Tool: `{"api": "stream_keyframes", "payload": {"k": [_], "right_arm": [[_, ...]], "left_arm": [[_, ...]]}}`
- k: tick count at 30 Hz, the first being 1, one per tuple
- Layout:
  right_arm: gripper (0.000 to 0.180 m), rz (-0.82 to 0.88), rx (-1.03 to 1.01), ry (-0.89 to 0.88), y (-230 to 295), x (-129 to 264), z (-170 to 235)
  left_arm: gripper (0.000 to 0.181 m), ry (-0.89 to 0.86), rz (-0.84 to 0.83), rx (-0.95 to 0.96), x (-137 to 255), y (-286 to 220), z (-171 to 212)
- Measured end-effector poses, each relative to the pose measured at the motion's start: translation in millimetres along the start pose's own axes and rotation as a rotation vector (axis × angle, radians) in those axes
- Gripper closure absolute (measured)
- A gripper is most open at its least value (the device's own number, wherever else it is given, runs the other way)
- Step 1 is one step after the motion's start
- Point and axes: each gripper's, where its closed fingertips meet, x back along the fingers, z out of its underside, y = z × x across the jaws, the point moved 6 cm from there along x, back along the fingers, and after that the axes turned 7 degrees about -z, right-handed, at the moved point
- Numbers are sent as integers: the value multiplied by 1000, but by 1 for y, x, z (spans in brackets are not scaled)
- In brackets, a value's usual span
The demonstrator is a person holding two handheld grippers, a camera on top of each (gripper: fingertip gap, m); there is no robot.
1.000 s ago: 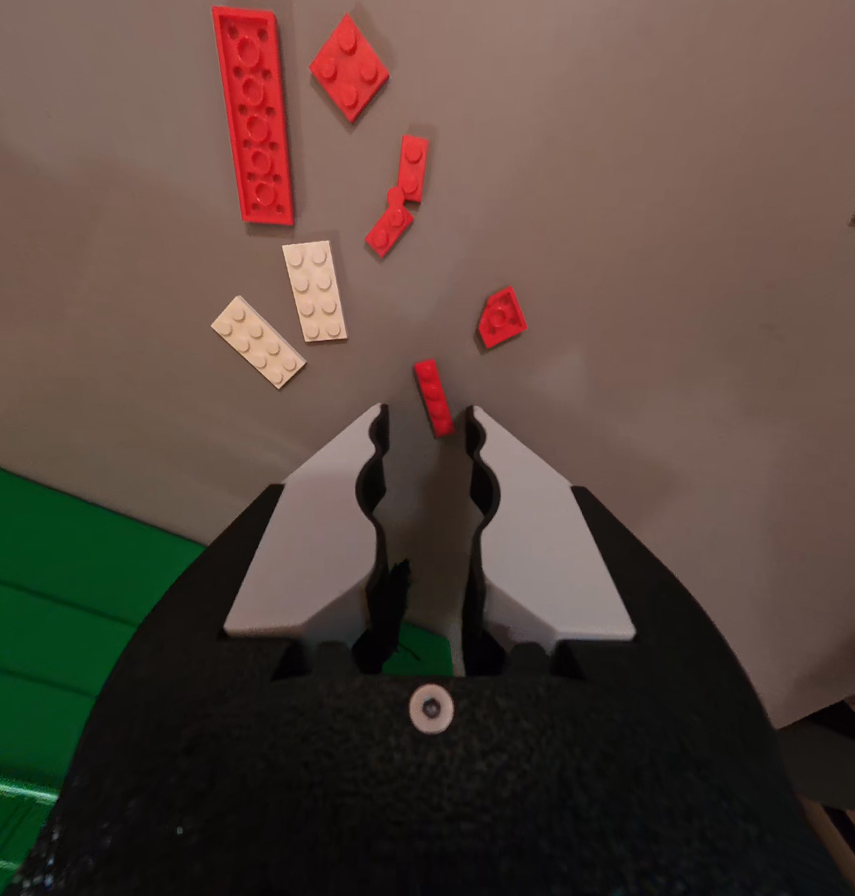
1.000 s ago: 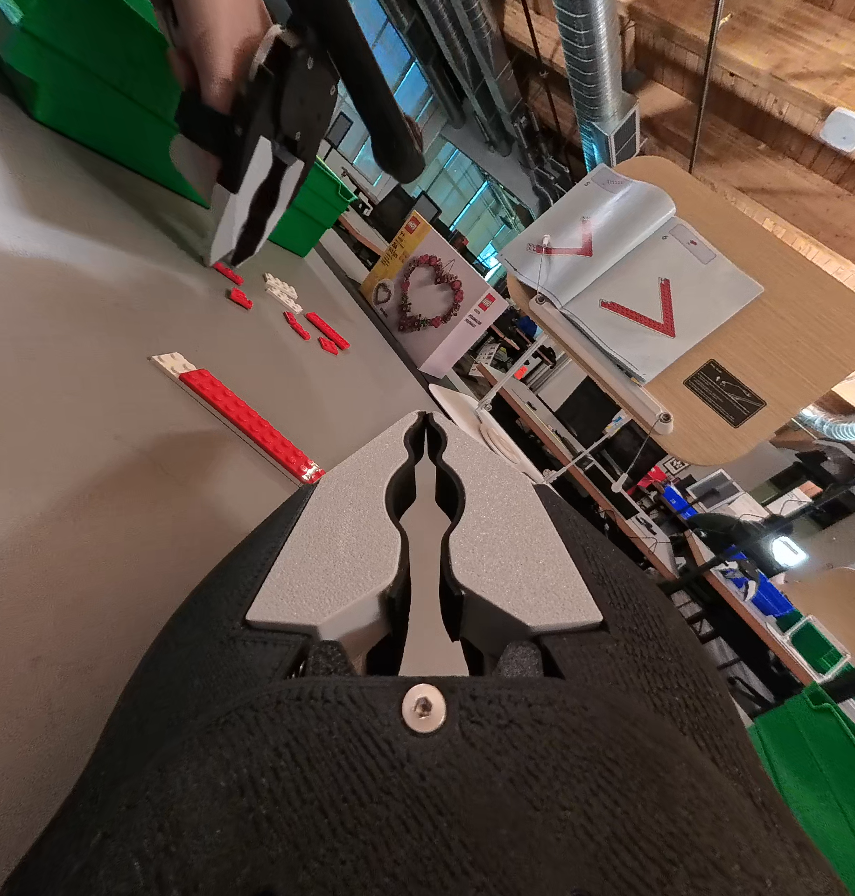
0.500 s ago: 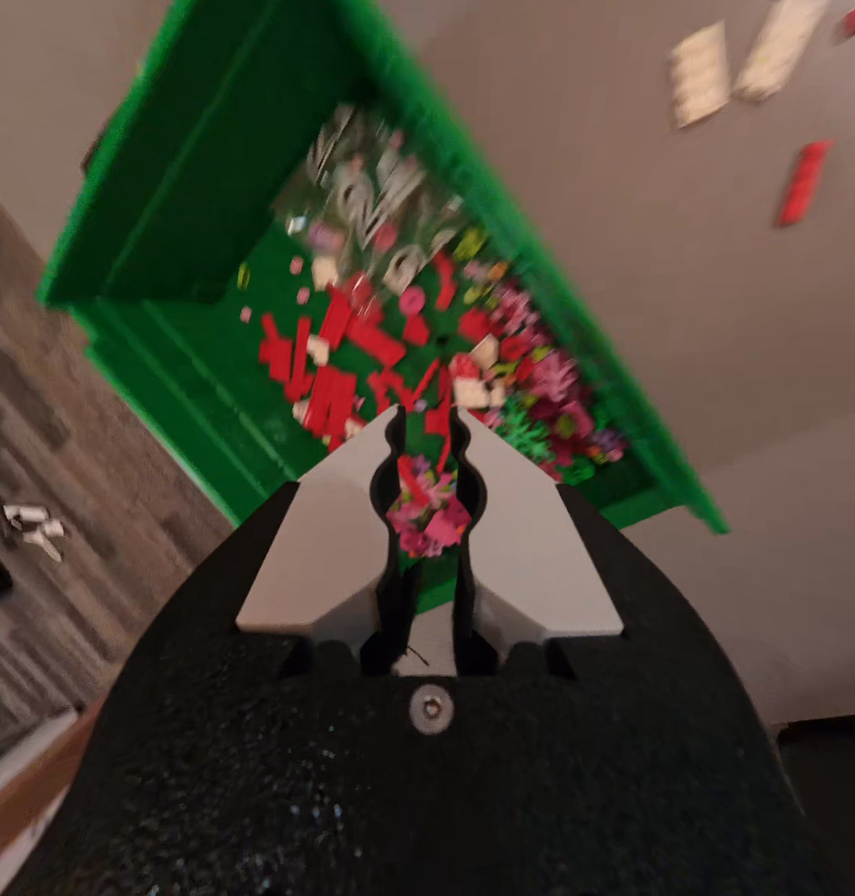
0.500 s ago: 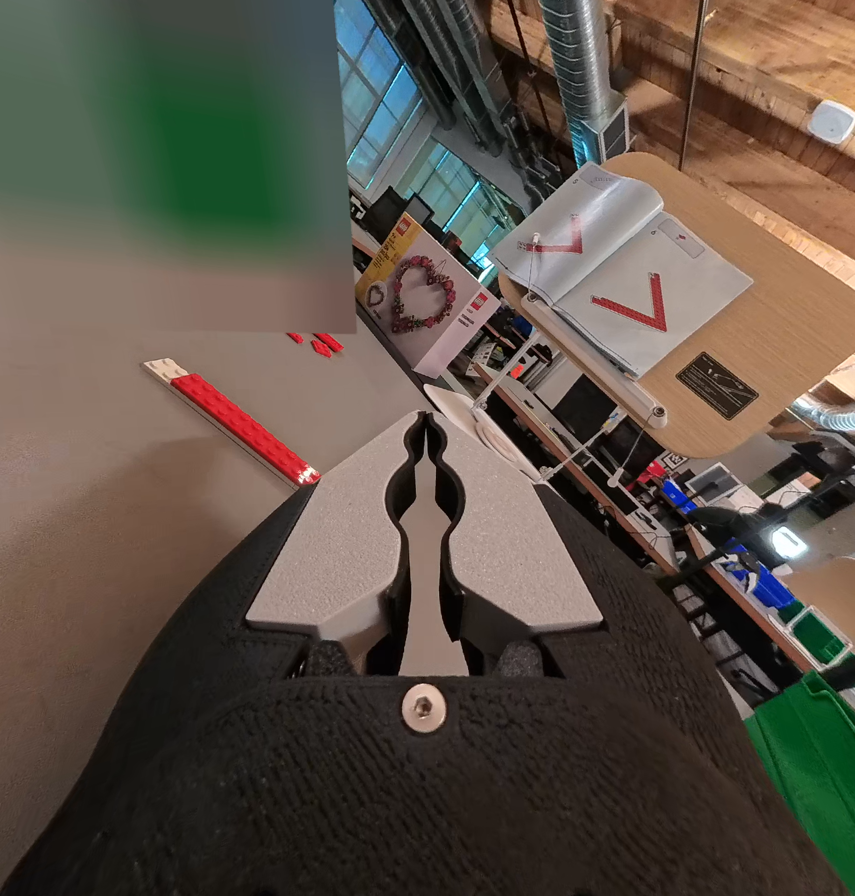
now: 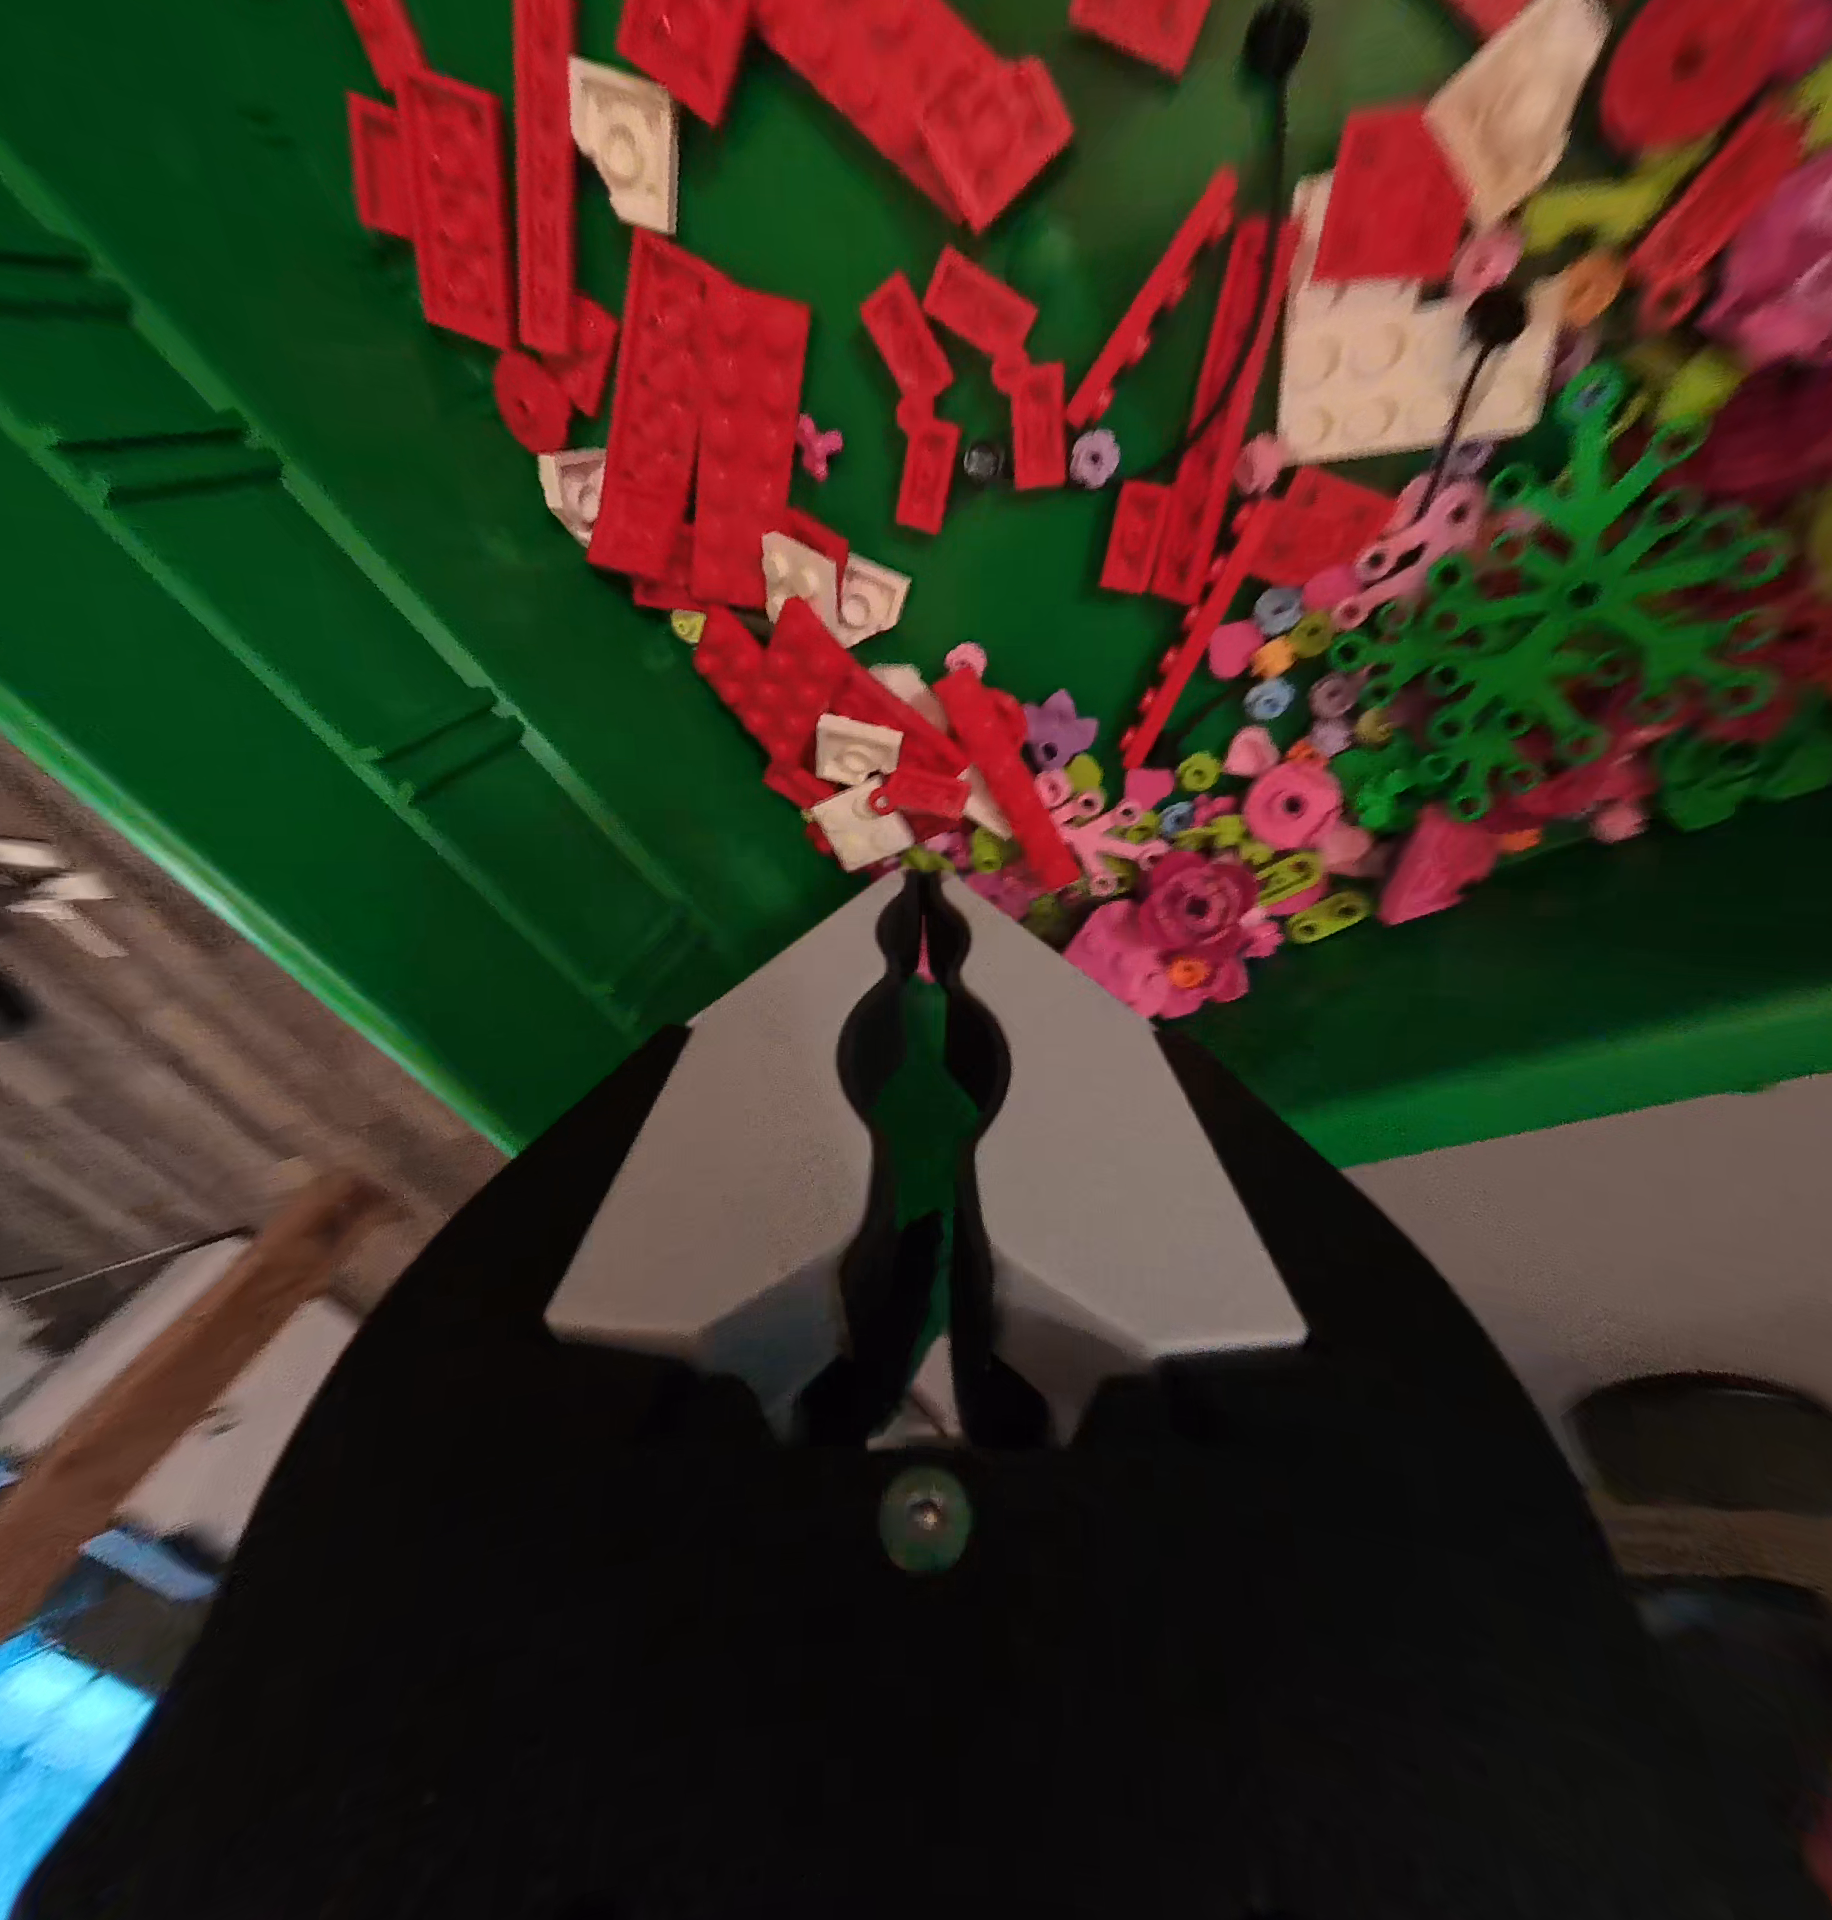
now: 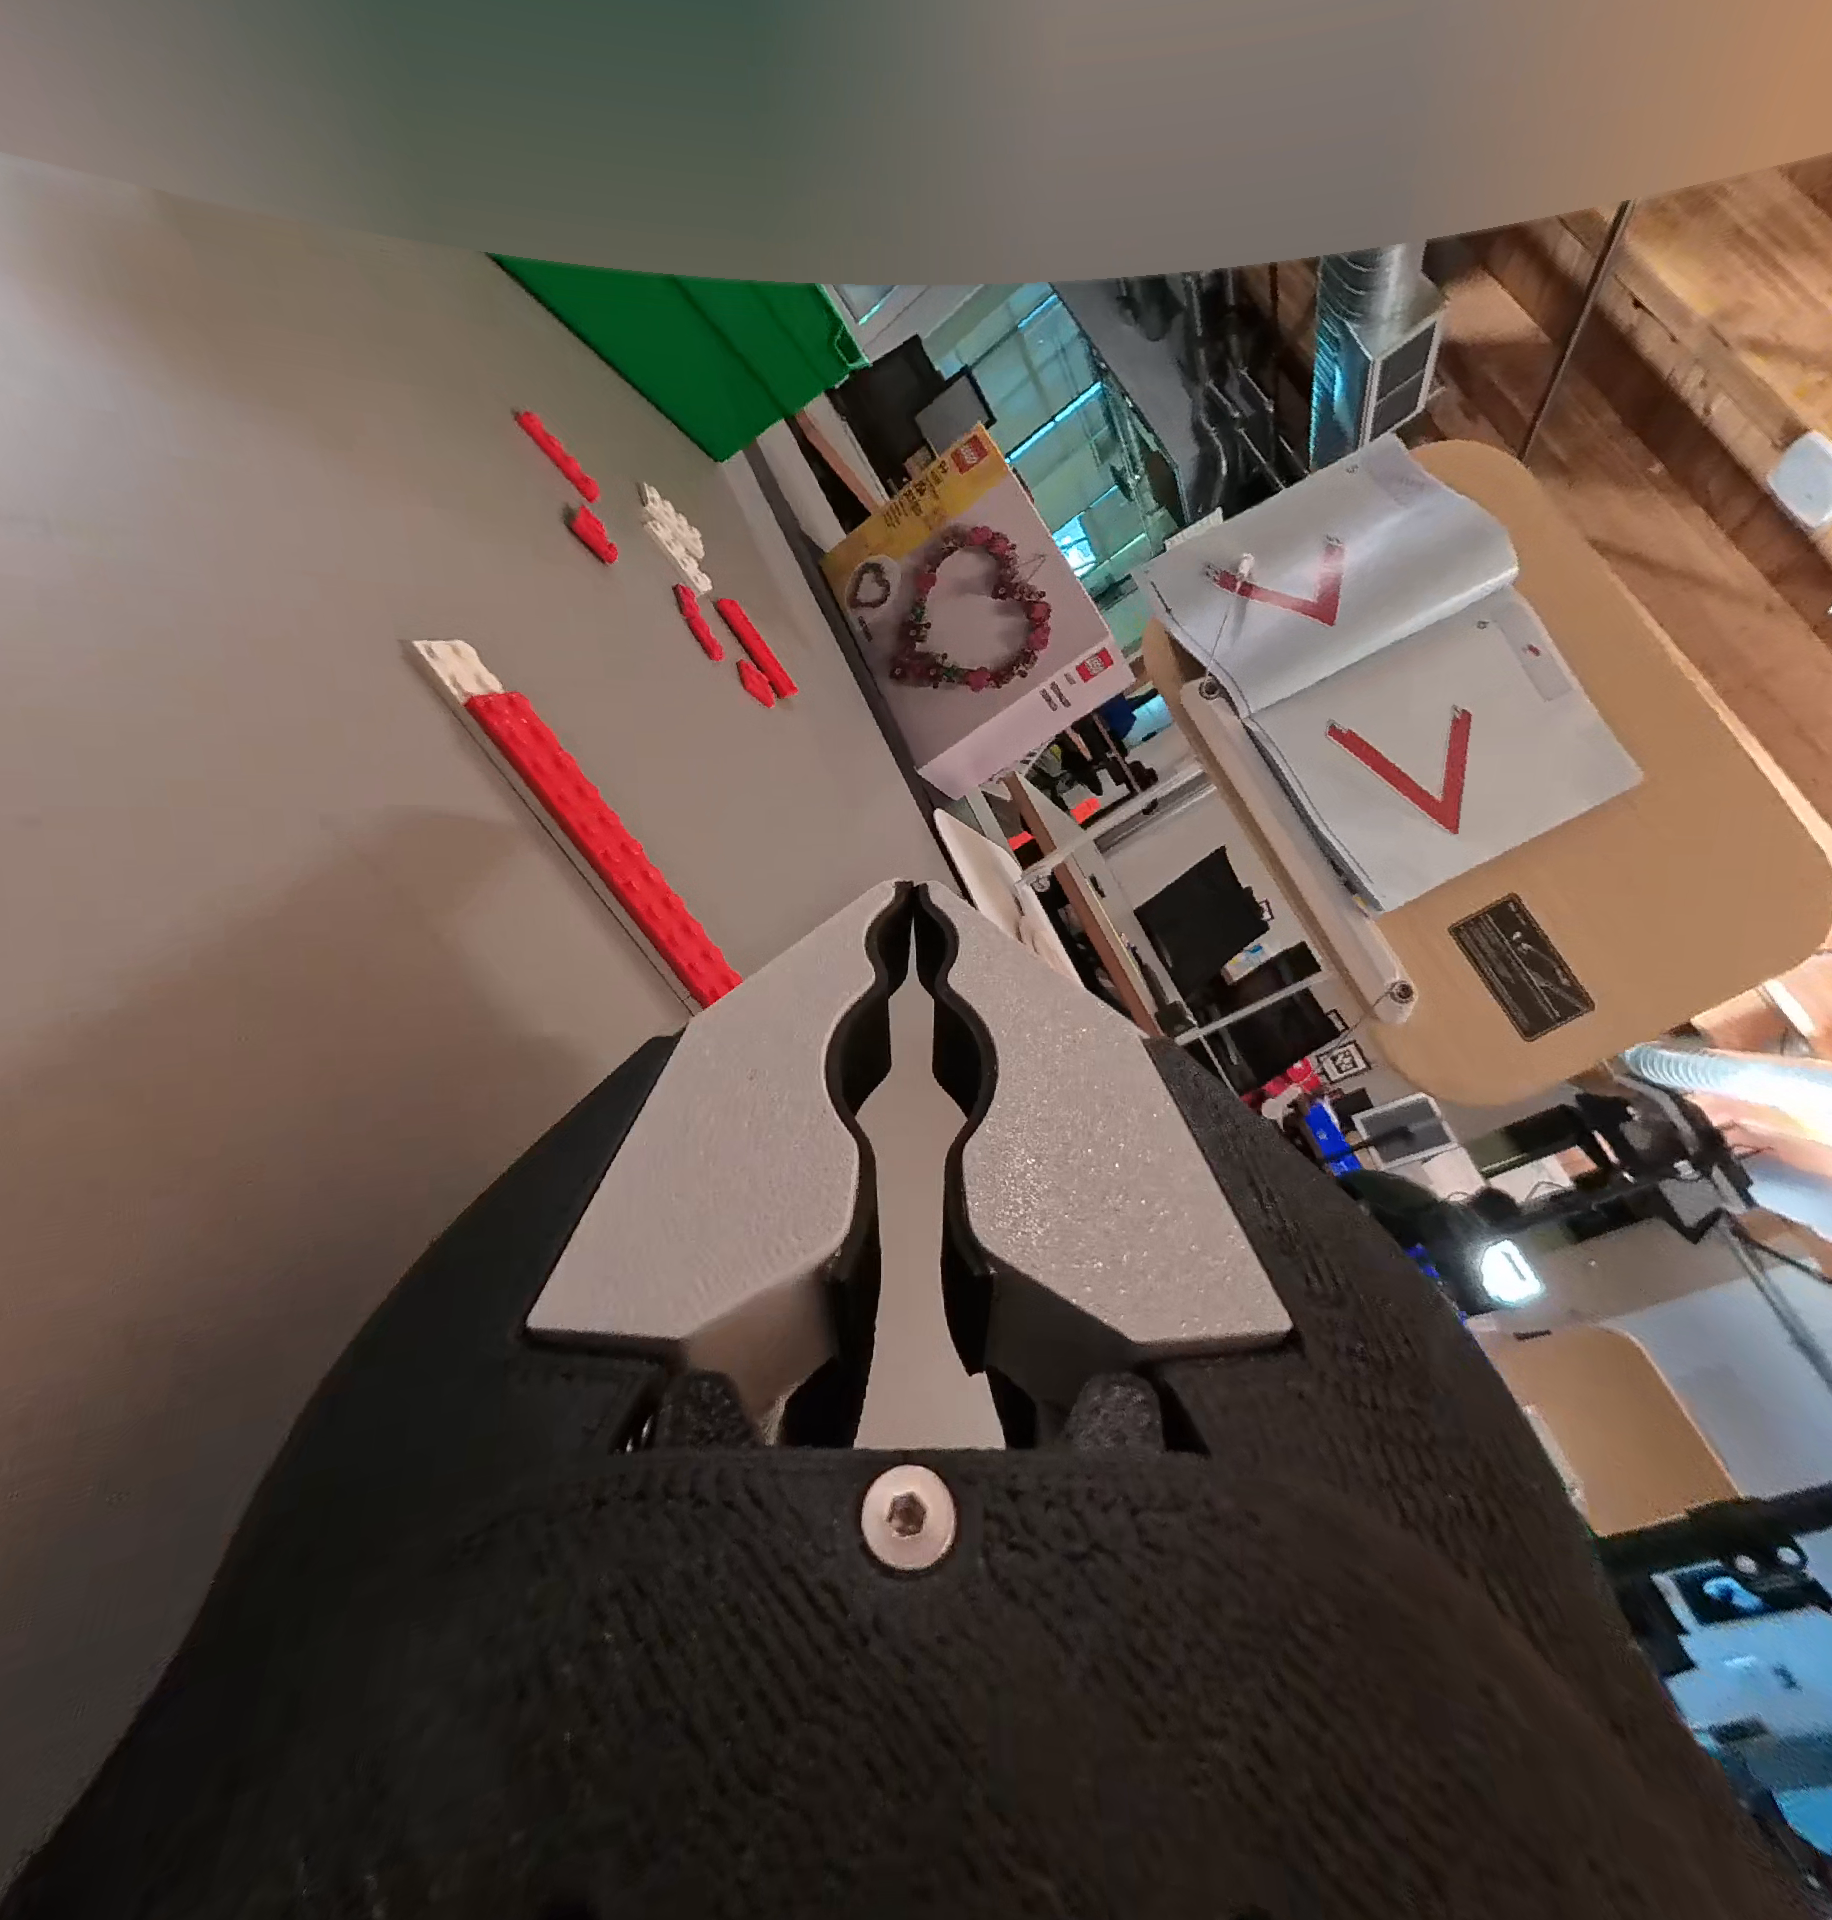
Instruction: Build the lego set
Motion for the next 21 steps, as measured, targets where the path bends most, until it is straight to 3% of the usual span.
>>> {"api": "stream_keyframes", "payload": {"k": [3,8,21], "right_arm": [[180,0,1,2,0,0,0],[180,3,-12,0,-1,1,1],[180,-4,-6,4,0,0,1]], "left_arm": [[181,58,-51,-88,-7,-1,1],[181,104,-13,-76,-21,-1,0],[181,-55,88,-71,-23,0,-52]]}}
